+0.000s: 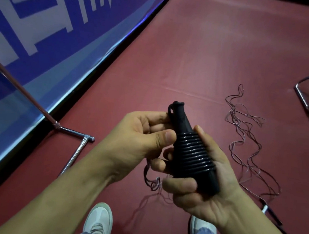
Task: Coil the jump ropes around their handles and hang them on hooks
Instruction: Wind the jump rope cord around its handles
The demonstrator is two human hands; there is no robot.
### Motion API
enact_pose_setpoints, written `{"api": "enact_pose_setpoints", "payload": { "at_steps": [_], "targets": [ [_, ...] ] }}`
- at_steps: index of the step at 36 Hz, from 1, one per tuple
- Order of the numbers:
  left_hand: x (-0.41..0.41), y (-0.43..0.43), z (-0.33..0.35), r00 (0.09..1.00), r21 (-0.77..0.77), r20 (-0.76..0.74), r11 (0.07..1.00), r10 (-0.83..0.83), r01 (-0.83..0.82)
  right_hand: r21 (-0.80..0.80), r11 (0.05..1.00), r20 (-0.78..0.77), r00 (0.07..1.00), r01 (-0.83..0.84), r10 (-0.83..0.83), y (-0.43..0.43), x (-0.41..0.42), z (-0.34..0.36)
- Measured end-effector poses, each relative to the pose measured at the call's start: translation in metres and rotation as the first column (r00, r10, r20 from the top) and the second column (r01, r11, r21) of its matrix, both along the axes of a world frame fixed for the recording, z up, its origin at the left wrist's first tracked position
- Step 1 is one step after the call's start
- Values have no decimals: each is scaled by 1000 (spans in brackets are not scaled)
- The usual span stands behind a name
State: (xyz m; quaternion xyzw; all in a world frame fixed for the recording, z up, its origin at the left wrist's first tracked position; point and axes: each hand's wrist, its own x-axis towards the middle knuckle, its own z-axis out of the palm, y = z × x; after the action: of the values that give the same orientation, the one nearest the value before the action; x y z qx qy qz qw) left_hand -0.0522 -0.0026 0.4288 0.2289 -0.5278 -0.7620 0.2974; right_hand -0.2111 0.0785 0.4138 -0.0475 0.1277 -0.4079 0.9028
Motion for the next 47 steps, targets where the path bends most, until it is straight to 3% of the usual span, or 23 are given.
{"api": "enact_pose_setpoints", "payload": {
  "at_steps": [3,7,10,12,15,16,19,21,23,27,35,37,39,44,47],
  "targets": [
    [1,-2,-1,1000,12,0,1000,24,-24,32,995,-218,972,97,-88,1,2,7],
    [5,-4,0,993,-6,75,996,94,-94,-18,986,-535,831,167,-150,-1,5,15],
    [4,-1,-5,953,-87,224,978,203,-188,-122,982,-809,558,145,-183,-3,3,15],
    [1,1,-7,929,-118,264,964,260,-237,-219,968,-897,364,125,-250,-5,4,16],
    [-4,3,-6,910,-116,245,942,334,-314,-333,942,-917,224,29,-331,-2,6,17],
    [-6,4,-7,907,-120,228,935,353,-334,-363,931,-923,152,-38,-353,0,6,17],
    [-12,12,-7,913,-131,191,931,362,-341,-378,916,-900,-177,-136,-398,3,15,9],
    [-16,17,-8,922,-108,175,938,345,-330,-415,906,-863,-277,-87,-422,0,21,3],
    [-16,15,-7,939,-81,171,954,299,-289,-460,887,-858,-235,-50,-458,-2,21,-2],
    [-5,5,-3,975,-52,163,989,148,-142,-469,883,-865,191,18,-463,5,11,6],
    [9,-8,4,968,-181,219,980,124,-84,-363,926,-694,632,106,-345,8,1,8],
    [12,-8,2,962,-193,227,975,154,-111,-340,933,-666,670,120,-329,8,0,7],
    [13,-8,-2,951,-196,246,971,187,-140,-302,943,-692,649,136,-316,8,0,4],
    [10,-2,-12,896,-315,347,934,279,-169,-295,954,-845,450,57,-288,6,0,2],
    [6,-1,-14,913,-276,320,947,254,-166,-275,949,-812,491,151,-314,6,3,5]
  ]
}}
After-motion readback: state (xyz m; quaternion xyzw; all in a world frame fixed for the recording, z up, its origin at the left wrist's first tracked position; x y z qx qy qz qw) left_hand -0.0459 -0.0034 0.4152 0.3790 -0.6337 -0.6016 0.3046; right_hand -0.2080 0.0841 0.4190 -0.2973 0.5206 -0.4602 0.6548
